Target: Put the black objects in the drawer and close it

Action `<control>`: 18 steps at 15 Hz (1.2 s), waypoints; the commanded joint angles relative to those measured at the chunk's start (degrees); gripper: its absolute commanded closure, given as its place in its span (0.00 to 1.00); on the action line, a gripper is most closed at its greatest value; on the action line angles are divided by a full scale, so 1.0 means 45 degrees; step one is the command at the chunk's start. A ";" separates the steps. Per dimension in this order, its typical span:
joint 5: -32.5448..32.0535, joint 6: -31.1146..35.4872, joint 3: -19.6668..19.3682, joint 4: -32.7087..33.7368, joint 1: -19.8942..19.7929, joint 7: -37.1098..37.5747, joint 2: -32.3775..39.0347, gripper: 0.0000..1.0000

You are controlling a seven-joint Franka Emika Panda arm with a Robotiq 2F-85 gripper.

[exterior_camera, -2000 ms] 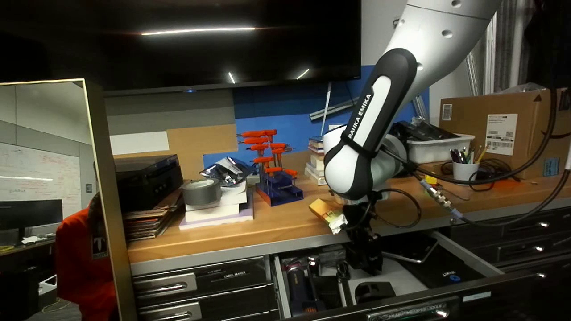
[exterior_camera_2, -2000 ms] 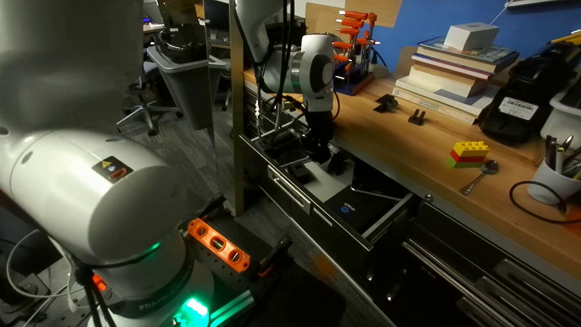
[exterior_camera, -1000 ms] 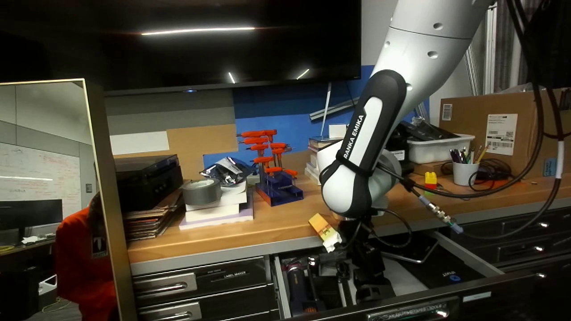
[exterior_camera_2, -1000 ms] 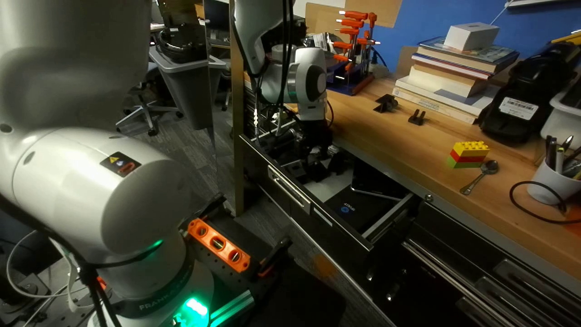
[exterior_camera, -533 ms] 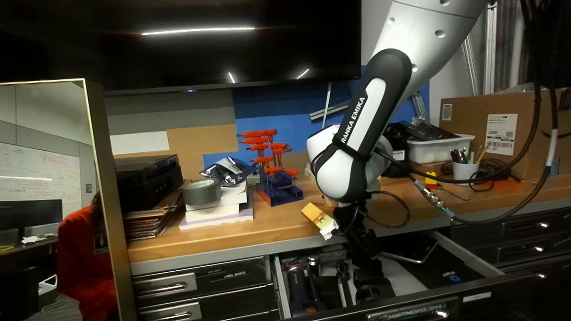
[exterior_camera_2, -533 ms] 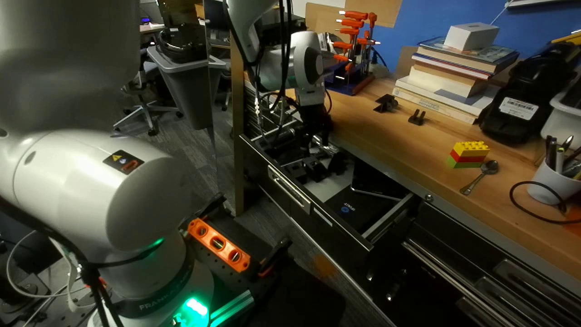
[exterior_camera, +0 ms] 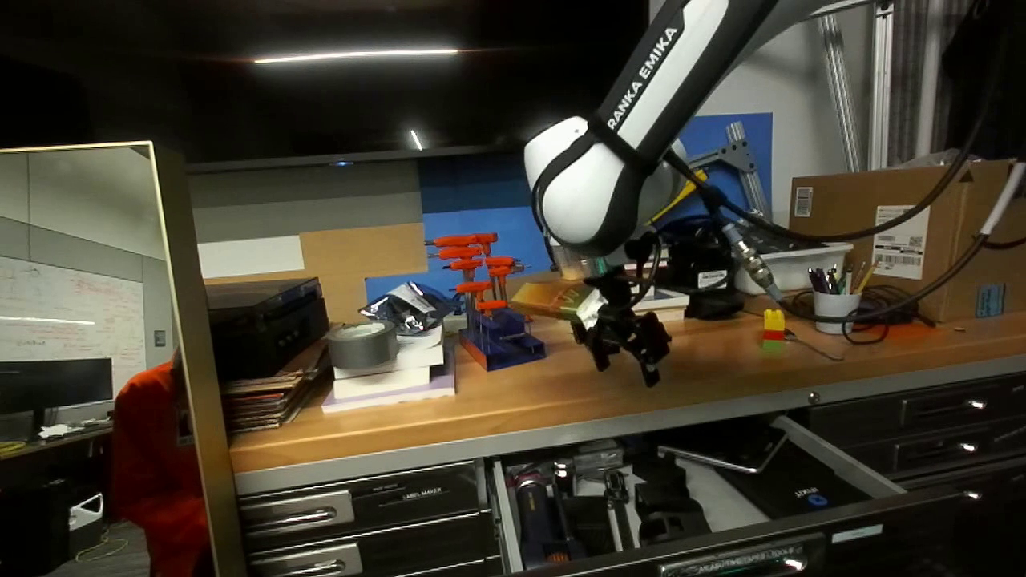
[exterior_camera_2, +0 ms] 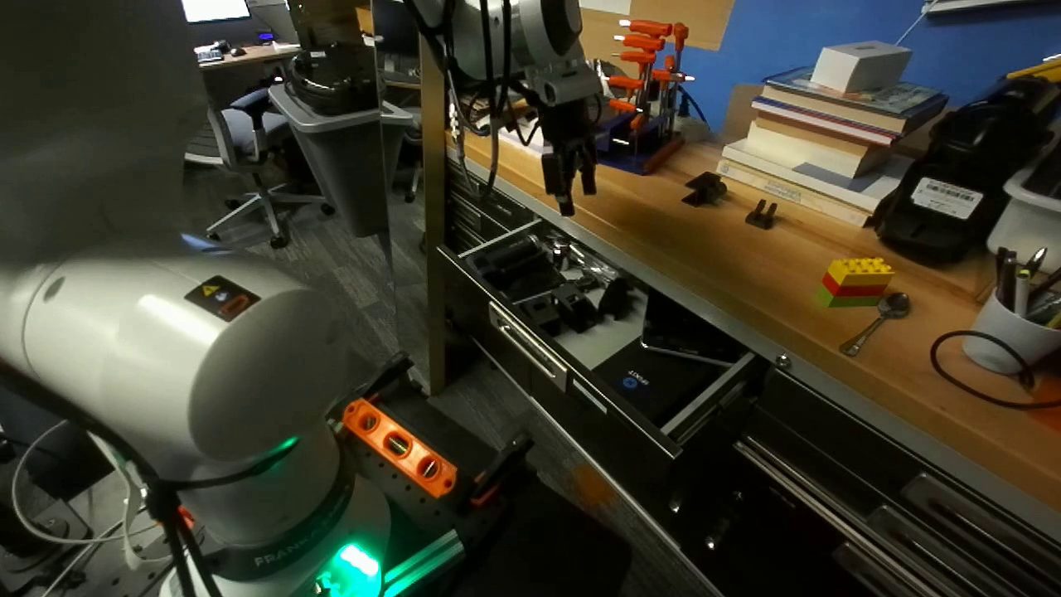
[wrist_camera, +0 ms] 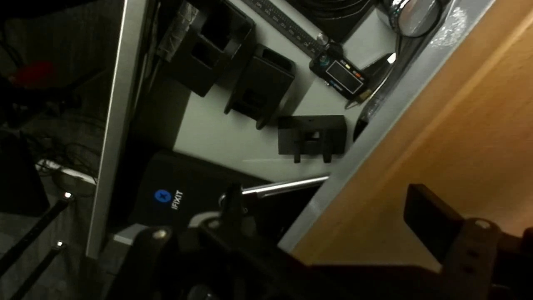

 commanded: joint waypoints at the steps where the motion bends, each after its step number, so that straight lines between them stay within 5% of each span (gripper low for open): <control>1: 0.0010 -0.0718 0.0603 0.1087 -0.0688 -0.3001 -0.0250 0.00; 18: 0.1546 0.0488 0.0436 0.7739 -0.2584 -1.8352 0.4633 0.00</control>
